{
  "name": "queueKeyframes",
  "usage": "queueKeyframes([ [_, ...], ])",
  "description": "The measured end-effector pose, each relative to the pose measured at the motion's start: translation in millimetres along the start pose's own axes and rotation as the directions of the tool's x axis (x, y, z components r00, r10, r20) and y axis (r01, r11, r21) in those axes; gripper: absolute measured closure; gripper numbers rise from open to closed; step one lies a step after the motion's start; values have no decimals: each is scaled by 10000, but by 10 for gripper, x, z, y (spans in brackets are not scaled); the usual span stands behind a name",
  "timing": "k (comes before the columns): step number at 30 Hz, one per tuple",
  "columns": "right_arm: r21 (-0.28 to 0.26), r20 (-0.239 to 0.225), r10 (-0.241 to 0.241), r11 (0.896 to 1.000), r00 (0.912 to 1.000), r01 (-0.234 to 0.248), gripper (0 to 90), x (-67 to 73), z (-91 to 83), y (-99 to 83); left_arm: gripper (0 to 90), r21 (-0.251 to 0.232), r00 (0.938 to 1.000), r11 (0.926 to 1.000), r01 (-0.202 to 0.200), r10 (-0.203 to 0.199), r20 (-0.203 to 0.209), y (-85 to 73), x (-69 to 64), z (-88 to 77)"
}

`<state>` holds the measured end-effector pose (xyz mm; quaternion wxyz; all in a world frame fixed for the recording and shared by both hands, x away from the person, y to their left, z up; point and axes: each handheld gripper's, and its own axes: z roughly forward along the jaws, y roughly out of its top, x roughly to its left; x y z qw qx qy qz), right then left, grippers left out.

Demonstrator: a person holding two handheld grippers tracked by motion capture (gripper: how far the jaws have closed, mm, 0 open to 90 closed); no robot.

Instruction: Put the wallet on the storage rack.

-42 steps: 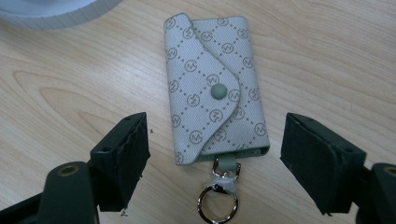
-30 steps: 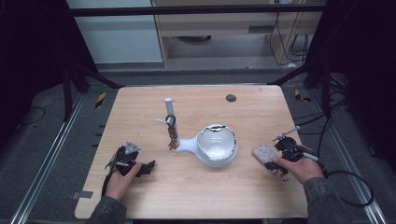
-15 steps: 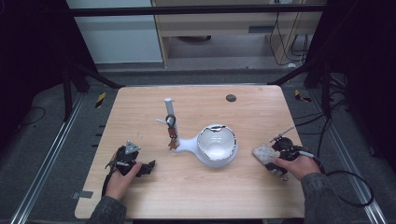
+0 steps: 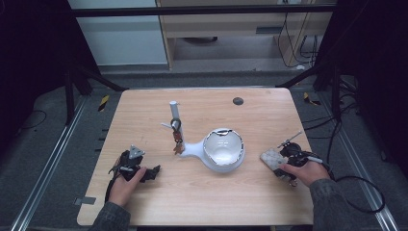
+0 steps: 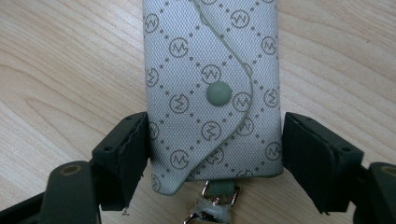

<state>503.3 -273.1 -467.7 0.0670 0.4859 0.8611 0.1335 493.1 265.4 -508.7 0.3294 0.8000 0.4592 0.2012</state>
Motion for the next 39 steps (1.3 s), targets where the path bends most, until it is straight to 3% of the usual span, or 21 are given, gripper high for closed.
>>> queueKeyframes([
  [10,284,80,-286,9992,9996,283,285,16,9,20,0,5,10000,10000,-37,37,0,2,2,1],
  [16,239,93,-754,9969,9971,751,309,84,-63,34,0,24,10000,10000,-28,28,10,2,2,0],
  [20,104,376,-1123,9937,9930,1120,310,152,-167,44,0,9,10000,10000,-42,42,0,2,3,1],
  [23,-26,667,-1578,9874,9852,1583,311,229,-303,72,0,0,10000,10000,-6,6,6,1,0,1],
  [26,-42,802,-1740,9846,9815,1749,311,271,-362,90,0,6,10000,10000,-5,5,6,2,0,1],
  [28,-171,966,-2145,9760,9719,2171,311,324,-447,134,0,4,10000,10000,-2,2,8,2,0,1],
  [30,-160,1010,-2206,9746,9701,2233,311,353,-469,147,0,5,10000,10000,-2,2,8,2,0,1],
  [31,-200,1109,-2515,9667,9615,2552,312,399,-500,172,0,5,10000,10000,-1,1,10,2,0,1],
  [33,-209,1116,-2589,9646,9594,2628,312,427,-512,181,0,6,10000,10000,-3,3,11,2,1,1],
  [39,-334,1544,-3154,9455,9363,3240,313,590,-646,229,0,6,10000,10000,17,-17,-12,0,-1,0],
])
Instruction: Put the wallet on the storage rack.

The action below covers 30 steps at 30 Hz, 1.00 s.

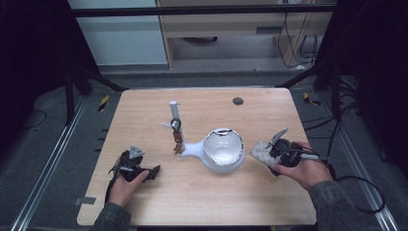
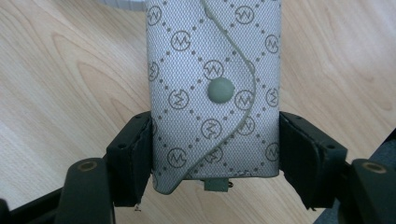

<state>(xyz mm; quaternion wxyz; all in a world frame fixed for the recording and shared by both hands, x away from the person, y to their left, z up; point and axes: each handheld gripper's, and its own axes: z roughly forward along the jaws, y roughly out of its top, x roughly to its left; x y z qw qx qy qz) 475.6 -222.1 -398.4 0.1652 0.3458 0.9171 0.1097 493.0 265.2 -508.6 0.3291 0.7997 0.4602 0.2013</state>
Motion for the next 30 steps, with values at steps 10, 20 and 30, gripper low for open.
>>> queueKeyframes([
  [10,-67,194,-377,9993,9991,379,313,60,-129,83,0,-11,9999,10000,91,-91,-65,9,1,11],
  [20,32,517,-634,9980,9966,633,315,69,-286,261,0,-7,9998,9999,139,-139,-124,18,-1,19],
  [30,-183,798,-724,9971,9942,741,315,96,-521,420,3,-45,9994,9996,263,-264,-240,20,1,19],
])
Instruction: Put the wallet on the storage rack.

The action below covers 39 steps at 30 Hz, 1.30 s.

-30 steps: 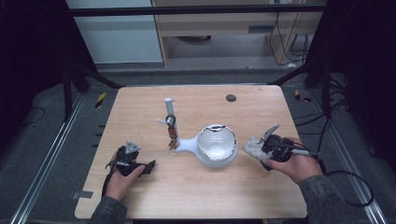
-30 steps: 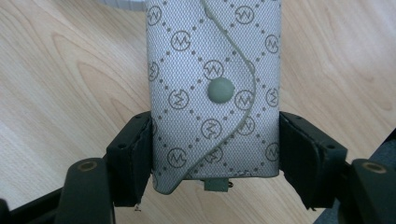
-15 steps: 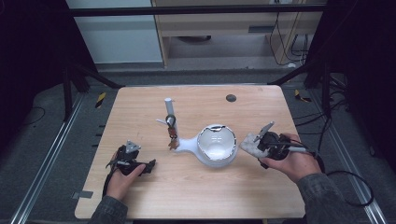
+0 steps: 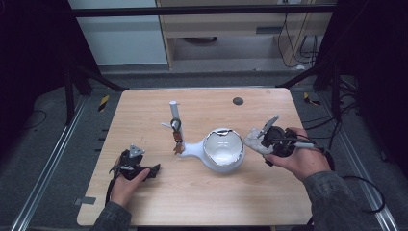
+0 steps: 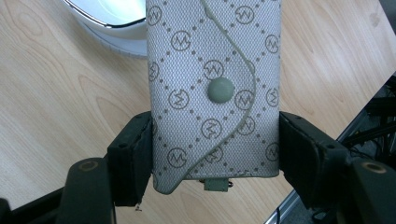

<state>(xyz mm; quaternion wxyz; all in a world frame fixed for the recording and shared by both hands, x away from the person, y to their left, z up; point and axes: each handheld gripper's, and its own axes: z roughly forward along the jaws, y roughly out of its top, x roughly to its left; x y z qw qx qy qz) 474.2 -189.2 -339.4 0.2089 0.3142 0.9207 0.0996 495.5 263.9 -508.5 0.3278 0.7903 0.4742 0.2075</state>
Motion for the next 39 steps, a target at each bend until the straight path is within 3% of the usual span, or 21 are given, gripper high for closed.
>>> queueKeyframes([
  [7,127,371,-38,9999,9993,33,316,105,-47,26,2,-28,10000,10000,49,-49,-7,3,2,6],
  [17,211,944,-727,9973,9929,710,316,221,-105,114,0,23,10000,10000,19,-19,-4,31,3,31],
  [28,421,1049,-1457,9890,9838,1419,316,365,-85,371,0,28,10000,10000,-26,26,41,43,9,43],
  [39,816,940,-2020,9775,9749,1947,316,471,26,482,0,38,10000,10000,-69,69,62,47,10,46],
])
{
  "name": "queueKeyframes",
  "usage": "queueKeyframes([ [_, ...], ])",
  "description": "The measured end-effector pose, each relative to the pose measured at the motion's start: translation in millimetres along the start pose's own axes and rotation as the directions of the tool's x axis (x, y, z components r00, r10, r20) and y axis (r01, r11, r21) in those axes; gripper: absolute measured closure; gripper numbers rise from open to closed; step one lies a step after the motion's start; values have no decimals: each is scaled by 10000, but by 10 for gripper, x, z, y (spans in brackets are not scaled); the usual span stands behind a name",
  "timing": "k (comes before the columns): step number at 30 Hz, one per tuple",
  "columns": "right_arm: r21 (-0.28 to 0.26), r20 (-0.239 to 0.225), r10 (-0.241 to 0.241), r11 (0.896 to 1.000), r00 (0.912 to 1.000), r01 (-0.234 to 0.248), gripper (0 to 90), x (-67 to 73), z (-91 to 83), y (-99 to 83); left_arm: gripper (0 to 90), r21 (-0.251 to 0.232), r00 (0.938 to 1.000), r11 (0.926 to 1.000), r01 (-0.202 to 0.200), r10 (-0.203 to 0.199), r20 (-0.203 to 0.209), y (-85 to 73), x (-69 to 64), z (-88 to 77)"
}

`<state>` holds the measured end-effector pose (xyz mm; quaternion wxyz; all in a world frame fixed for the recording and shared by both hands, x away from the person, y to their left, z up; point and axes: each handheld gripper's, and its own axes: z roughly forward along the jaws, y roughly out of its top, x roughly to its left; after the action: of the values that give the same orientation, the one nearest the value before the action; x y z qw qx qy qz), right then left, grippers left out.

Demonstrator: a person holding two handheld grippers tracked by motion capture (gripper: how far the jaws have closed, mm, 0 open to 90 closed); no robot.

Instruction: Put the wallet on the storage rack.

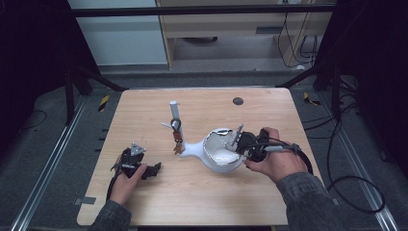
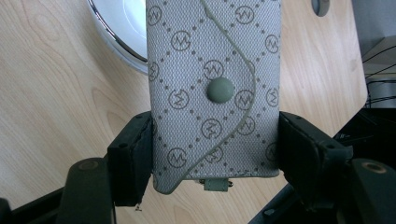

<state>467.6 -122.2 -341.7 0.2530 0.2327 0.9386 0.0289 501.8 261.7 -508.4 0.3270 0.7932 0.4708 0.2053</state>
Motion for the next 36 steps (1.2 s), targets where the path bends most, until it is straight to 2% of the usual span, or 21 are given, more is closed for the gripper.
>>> queueKeyframes([
  [8,157,-199,-286,9995,9994,289,315,84,178,135,0,-3,10000,10000,-14,14,5,1,0,2],
  [25,609,-614,-701,9954,9957,738,315,183,325,327,0,-14,10000,10000,-53,53,63,2,-2,3],
  [36,651,-706,-733,9948,9948,780,315,185,378,415,0,-9,9999,10000,-75,75,74,3,-2,3],
])
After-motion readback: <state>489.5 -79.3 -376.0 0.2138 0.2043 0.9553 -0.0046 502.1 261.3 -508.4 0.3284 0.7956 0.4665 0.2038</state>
